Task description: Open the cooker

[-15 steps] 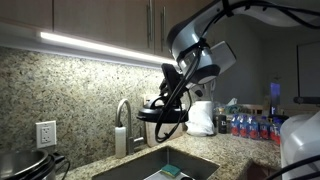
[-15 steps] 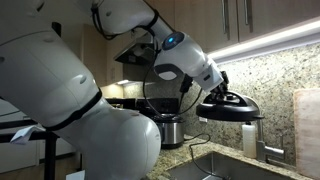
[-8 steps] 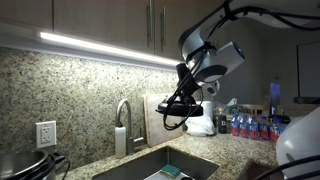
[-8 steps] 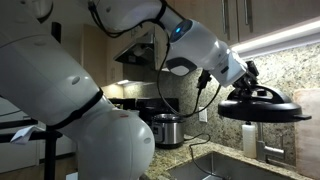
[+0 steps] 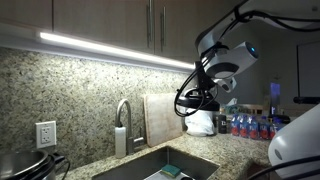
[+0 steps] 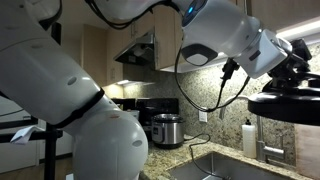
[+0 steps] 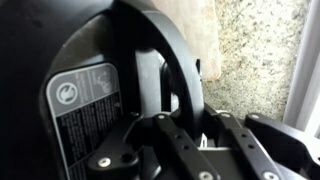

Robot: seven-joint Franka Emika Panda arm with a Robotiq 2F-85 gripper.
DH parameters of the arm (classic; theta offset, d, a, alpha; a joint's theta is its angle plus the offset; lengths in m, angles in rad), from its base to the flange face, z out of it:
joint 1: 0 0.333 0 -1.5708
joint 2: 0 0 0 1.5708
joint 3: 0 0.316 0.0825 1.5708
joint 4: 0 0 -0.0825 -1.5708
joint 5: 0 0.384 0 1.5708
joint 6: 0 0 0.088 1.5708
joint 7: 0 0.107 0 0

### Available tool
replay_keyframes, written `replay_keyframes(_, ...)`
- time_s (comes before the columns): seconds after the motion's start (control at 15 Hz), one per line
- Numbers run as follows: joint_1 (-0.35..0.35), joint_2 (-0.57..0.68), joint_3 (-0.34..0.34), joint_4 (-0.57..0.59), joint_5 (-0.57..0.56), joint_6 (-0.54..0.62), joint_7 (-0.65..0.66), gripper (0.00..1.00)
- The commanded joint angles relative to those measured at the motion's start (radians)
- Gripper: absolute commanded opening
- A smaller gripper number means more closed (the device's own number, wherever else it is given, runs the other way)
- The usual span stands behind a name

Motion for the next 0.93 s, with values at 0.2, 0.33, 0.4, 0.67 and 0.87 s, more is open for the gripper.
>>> replay_keyframes(0.2, -0.079, 0.02, -0.062, 0.07, -0.053, -0.006, 0.04, 0.02)
replay_keyframes(0.33, -0.08, 0.015, -0.058, 0.021, -0.055, -0.009, 0.029, 0.06)
replay_keyframes(0.4, -0.083, 0.016, -0.063, 0.024, -0.055, -0.01, 0.029, 0.06)
replay_keyframes(0.67, -0.084, 0.017, -0.065, 0.026, -0.055, -0.01, 0.029, 0.06)
replay_keyframes(0.87, -0.084, 0.033, -0.063, 0.032, -0.055, -0.005, 0.033, 0.02)
